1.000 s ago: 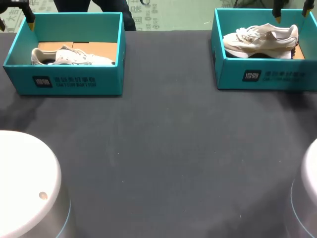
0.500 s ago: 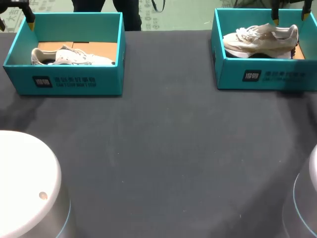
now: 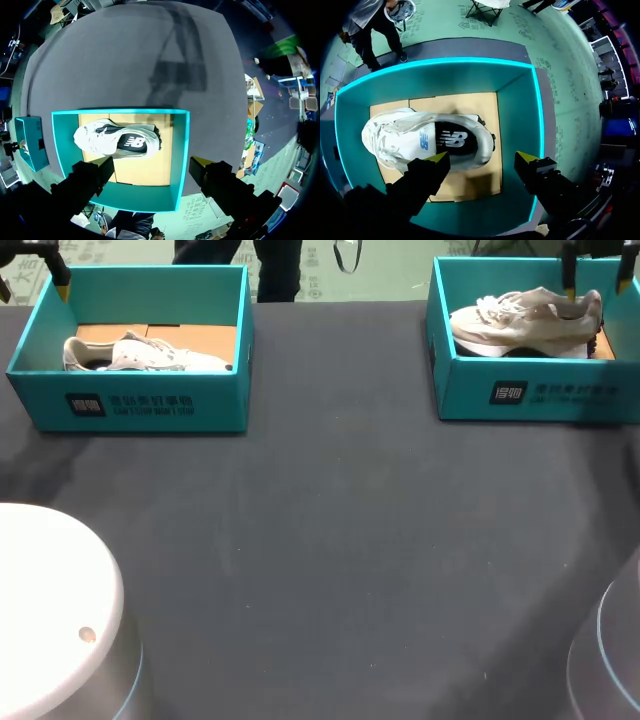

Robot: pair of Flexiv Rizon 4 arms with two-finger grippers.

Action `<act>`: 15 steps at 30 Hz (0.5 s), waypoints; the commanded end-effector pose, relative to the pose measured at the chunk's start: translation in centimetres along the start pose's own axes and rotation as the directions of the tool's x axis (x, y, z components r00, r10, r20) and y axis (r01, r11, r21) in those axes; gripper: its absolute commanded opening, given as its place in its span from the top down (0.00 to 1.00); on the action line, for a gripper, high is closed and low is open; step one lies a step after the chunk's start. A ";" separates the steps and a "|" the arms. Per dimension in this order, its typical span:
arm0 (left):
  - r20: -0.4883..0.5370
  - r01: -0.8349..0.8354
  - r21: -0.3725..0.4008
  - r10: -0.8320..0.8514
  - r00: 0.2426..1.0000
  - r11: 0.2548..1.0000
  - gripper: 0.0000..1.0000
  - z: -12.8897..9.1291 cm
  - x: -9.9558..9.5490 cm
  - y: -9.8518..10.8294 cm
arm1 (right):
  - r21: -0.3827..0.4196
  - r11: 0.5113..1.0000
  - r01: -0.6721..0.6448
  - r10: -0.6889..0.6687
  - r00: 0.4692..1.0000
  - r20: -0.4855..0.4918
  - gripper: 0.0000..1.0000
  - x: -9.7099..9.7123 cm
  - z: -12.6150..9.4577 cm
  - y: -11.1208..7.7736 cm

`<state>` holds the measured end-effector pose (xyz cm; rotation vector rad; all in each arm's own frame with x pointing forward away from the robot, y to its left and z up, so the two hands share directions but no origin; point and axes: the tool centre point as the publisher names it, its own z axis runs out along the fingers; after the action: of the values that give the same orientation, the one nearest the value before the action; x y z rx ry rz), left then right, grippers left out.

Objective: Take the shoe out of the shoebox, open the shoe tongue, remove and reinsert the insole, then place the shoe into the shoebox

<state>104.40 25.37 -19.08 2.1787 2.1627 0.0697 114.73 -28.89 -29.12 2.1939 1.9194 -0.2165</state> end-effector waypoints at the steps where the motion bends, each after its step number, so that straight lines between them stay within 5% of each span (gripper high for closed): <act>1: -0.002 -0.001 -0.002 0.001 1.000 1.000 0.00 0.0 0.0 -0.1 | 0.027 1.000 -0.002 0.002 1.000 0.002 0.16 0.0 1.3 1.2; 15: -0.002 -0.001 -0.002 0.001 1.000 1.000 0.00 0.0 0.0 -0.1 | 0.072 0.997 -0.028 0.029 1.000 -0.010 0.21 -0.8 4.2 1.5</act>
<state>104.40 25.37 -19.08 2.1786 2.1627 0.0697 115.27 -30.59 -32.19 2.2543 1.9055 -0.2532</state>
